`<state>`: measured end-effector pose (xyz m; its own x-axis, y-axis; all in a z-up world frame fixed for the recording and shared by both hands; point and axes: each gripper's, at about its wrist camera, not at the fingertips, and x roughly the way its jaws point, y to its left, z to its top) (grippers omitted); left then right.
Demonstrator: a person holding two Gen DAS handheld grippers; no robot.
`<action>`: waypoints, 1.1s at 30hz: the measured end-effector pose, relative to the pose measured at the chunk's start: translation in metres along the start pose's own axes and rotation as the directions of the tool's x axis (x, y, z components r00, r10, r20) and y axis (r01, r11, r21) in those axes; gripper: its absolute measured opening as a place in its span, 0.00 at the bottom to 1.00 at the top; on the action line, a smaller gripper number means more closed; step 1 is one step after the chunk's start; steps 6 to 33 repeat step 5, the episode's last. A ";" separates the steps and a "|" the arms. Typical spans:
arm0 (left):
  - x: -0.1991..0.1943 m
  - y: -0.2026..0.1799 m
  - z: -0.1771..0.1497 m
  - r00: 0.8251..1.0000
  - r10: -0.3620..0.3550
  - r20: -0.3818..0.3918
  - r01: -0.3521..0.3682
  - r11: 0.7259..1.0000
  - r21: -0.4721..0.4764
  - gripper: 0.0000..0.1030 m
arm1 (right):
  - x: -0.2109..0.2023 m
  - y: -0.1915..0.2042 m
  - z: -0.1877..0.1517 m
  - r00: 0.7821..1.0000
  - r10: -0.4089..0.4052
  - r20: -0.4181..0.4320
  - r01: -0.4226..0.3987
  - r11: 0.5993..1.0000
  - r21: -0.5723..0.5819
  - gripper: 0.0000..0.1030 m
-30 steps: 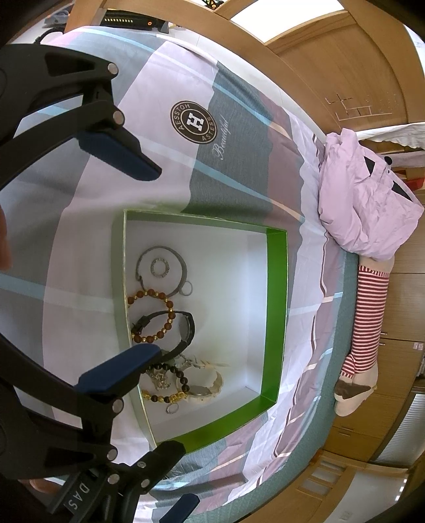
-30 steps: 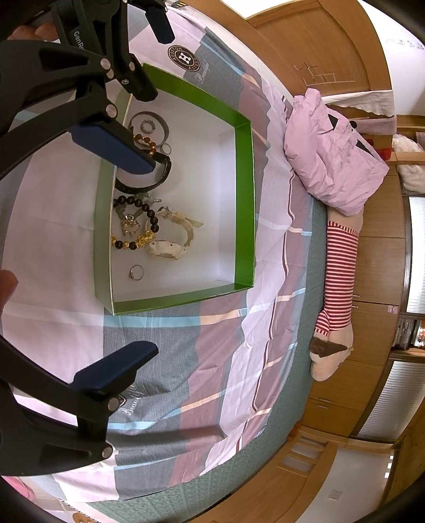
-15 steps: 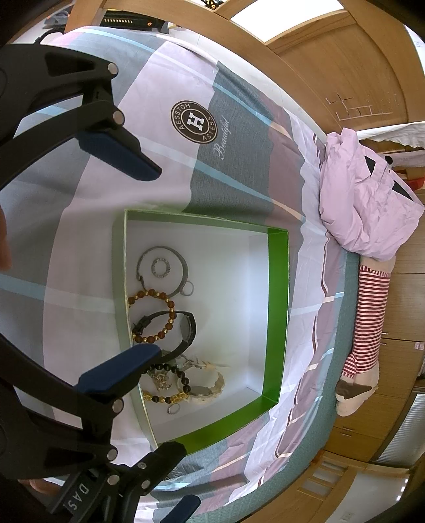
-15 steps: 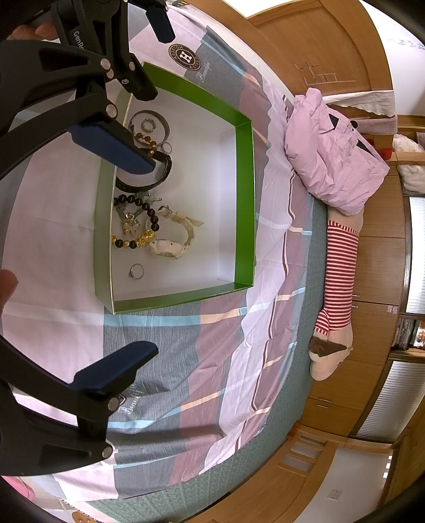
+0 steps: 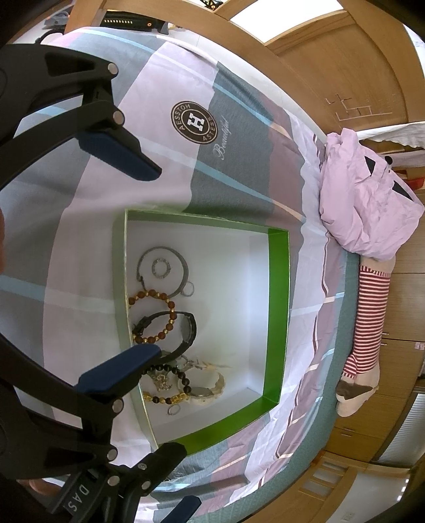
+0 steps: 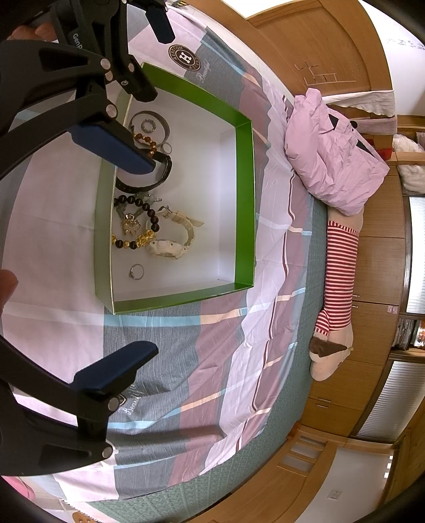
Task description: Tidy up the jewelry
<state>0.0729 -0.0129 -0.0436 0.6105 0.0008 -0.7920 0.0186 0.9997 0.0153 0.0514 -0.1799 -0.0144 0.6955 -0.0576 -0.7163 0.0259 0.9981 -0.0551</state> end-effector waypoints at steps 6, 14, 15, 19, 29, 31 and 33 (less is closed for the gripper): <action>-0.002 -0.002 0.000 1.000 -0.031 0.003 0.031 0.999 0.008 0.98 | 0.000 0.000 0.000 1.000 -0.001 0.000 0.001 1.000 0.000 0.99; -0.002 -0.002 0.000 1.000 -0.031 0.003 0.031 0.999 0.008 0.98 | 0.000 0.000 0.000 1.000 -0.001 0.000 0.001 1.000 0.000 0.99; -0.002 -0.002 0.000 1.000 -0.031 0.003 0.031 0.999 0.008 0.98 | 0.000 0.000 0.000 1.000 -0.001 0.000 0.001 1.000 0.000 0.99; -0.002 -0.002 0.000 1.000 -0.031 0.003 0.031 0.999 0.008 0.98 | 0.000 0.000 0.000 1.000 -0.001 0.000 0.001 1.000 0.000 0.99; -0.002 -0.002 0.000 1.000 -0.031 0.003 0.031 0.999 0.008 0.98 | 0.000 0.000 0.000 1.000 -0.001 0.000 0.001 1.000 0.000 0.99; -0.002 -0.002 0.000 1.000 -0.031 0.003 0.031 0.999 0.008 0.98 | 0.000 0.000 0.000 1.000 -0.001 0.000 0.001 1.000 0.000 0.99; -0.002 -0.002 0.000 1.000 -0.031 0.003 0.031 0.999 0.008 0.98 | 0.000 0.000 0.000 1.000 -0.001 0.000 0.001 1.000 0.000 0.99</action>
